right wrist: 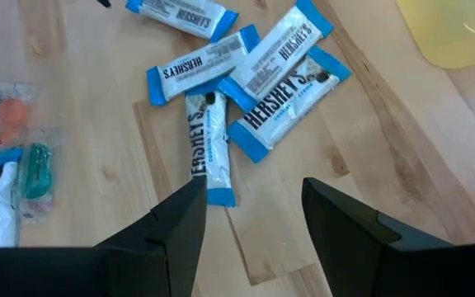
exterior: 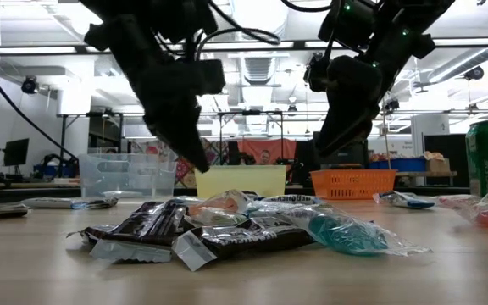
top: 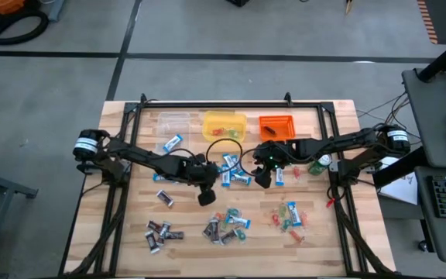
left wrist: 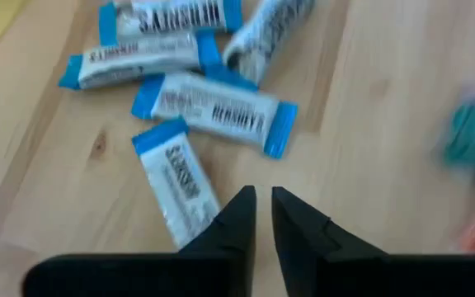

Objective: Sort candy
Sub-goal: Put the white chocolate into the transparent bin

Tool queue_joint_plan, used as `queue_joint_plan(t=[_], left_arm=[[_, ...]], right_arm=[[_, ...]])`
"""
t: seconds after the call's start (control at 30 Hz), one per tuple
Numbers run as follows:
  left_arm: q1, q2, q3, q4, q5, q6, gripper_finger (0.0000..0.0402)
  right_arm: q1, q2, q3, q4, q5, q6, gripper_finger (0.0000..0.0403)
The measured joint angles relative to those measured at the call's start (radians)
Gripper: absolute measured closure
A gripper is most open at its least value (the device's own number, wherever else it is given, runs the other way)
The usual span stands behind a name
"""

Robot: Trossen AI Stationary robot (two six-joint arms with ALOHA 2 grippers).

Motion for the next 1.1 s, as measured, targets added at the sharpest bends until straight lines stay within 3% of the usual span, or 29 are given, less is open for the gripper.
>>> queue_joint_plan(t=[0.13, 0.3, 0.53, 0.9, 1.1], left_arm=[[-0.004, -0.007, -0.039, 0.011, -0.004, 0.027, 0.0323], [-0.007, -0.011, -0.136, 0.171, -0.087, 0.025, 0.0269], [-0.009, -0.010, -0.209, 0.282, -0.143, -0.029, 0.0228], [-0.010, 0.095, -0.222, 0.349, -0.176, -0.084, 0.0225], [-0.010, 0.096, -0.230, 0.352, -0.164, -0.084, 0.0274]], right_arm=[[0.004, 0.000, -0.003, 0.007, 0.000, 0.000, 0.0211], [0.009, 0.000, -0.010, 0.029, 0.000, 0.000, 0.0211], [0.009, 0.000, -0.015, 0.046, 0.000, -0.008, 0.0211], [0.009, 0.000, -0.017, 0.087, 0.000, -0.015, 0.0211], [0.013, 0.000, -0.018, 0.087, 0.000, -0.015, 0.0211]])
